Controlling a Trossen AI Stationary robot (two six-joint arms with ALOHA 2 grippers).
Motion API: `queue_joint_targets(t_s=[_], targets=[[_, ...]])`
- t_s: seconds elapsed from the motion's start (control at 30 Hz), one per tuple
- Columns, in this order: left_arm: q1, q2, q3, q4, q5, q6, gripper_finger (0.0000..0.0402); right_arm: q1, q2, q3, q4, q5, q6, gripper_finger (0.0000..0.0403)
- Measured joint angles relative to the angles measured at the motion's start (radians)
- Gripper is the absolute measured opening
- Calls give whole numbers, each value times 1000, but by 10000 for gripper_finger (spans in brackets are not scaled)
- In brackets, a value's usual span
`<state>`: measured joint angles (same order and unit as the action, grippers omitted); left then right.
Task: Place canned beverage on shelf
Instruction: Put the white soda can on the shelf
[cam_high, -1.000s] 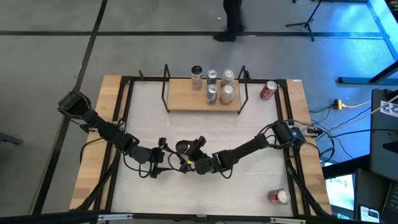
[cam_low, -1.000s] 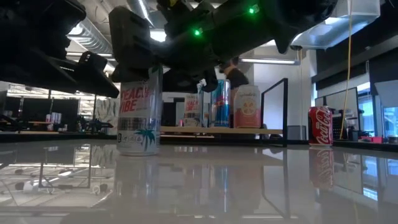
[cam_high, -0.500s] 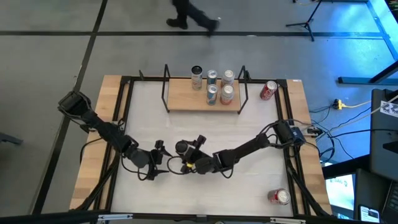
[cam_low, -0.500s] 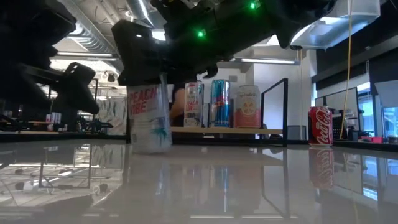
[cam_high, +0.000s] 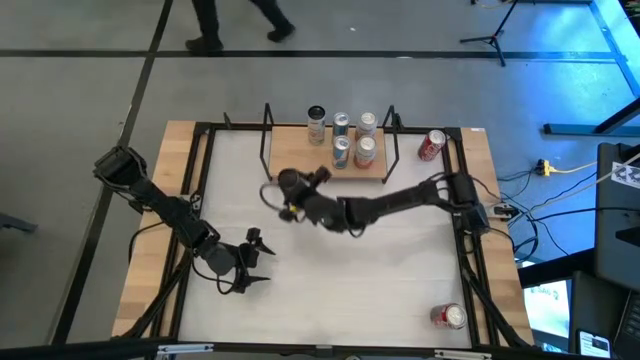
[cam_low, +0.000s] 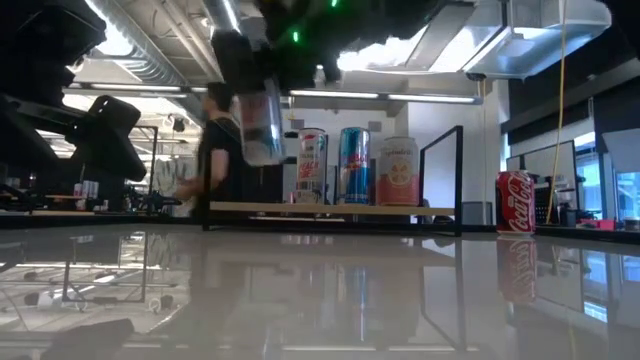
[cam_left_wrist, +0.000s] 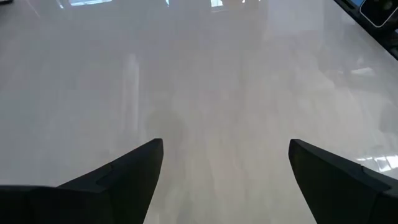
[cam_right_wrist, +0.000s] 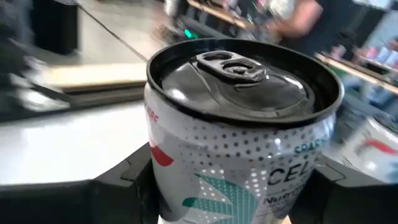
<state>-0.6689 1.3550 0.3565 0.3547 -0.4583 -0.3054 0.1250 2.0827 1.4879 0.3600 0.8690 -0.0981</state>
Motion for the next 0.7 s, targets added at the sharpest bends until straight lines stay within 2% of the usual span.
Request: queue_joint_targets(t_s=[0.3,0.7], targets=[[0,0,0,-3,6,-7,338,-144,2,-2,-136,3,170,236],[0,0,0,-3,7,-7,338,-212,2,-2,-173,-20,196,236]])
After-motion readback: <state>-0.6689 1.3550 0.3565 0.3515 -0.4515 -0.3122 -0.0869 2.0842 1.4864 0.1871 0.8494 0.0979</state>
